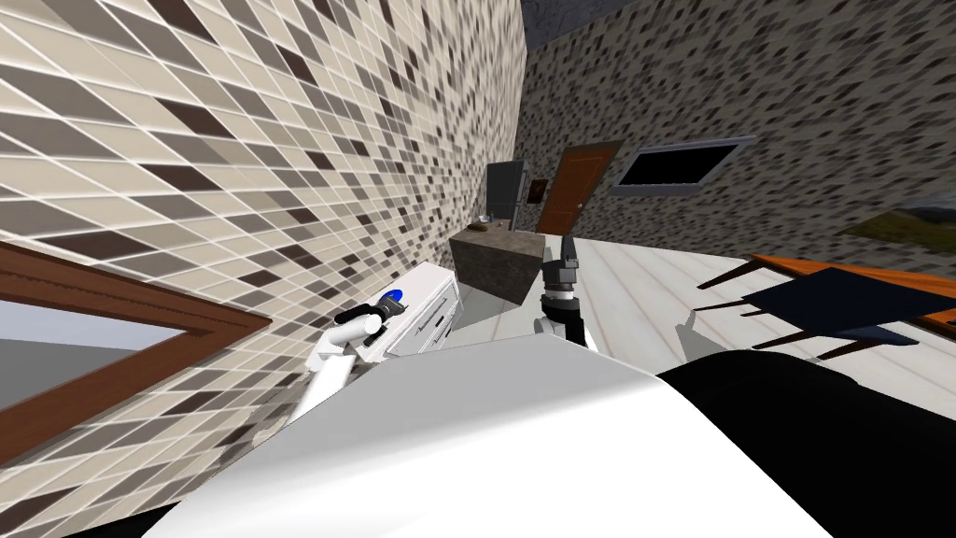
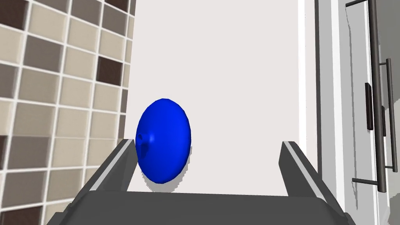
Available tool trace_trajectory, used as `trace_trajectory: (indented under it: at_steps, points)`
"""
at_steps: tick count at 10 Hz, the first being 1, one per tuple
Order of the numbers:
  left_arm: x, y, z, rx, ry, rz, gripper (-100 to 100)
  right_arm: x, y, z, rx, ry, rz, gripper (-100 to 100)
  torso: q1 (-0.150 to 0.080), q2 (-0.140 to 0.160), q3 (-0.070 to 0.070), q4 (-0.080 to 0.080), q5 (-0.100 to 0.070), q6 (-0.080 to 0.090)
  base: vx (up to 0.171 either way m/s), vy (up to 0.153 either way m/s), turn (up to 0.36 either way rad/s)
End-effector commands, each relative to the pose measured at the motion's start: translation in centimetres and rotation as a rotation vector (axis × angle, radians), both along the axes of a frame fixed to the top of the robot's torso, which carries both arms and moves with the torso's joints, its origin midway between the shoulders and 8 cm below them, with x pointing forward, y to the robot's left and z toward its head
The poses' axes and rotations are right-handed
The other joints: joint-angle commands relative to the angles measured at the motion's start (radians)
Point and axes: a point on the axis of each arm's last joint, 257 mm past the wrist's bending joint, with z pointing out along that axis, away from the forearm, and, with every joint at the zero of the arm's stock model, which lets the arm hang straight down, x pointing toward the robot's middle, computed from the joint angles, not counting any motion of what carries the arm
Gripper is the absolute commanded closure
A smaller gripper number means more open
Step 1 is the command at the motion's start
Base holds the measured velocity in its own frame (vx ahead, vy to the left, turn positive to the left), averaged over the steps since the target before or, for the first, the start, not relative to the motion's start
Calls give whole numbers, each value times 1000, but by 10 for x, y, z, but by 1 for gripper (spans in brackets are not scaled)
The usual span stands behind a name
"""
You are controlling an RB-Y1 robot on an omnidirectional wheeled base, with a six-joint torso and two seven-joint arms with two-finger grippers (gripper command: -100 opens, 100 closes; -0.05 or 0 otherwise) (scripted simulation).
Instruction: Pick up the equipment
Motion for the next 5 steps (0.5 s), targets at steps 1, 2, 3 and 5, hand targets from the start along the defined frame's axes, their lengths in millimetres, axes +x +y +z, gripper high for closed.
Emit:
trace_trajectory:
  at_steps: [1,2,3,5]
  points:
    - [-8,6,-13,-47,58,23,-100,0,0,0,0,0,0,0,0,0,0,0,0,0,-2,54,-58]
    - [-10,5,-16,-49,72,23,-100,0,0,0,0,0,0,0,1,0,0,0,0,0,1,47,-32]
    - [-19,9,-28,-88,123,44,-100,0,0,0,0,0,0,0,0,0,0,0,0,0,4,56,-56]
    - [-30,12,-42,-125,183,64,-100,0,0,0,0,0,0,0,3,0,0,0,1,0,1,79,-49]
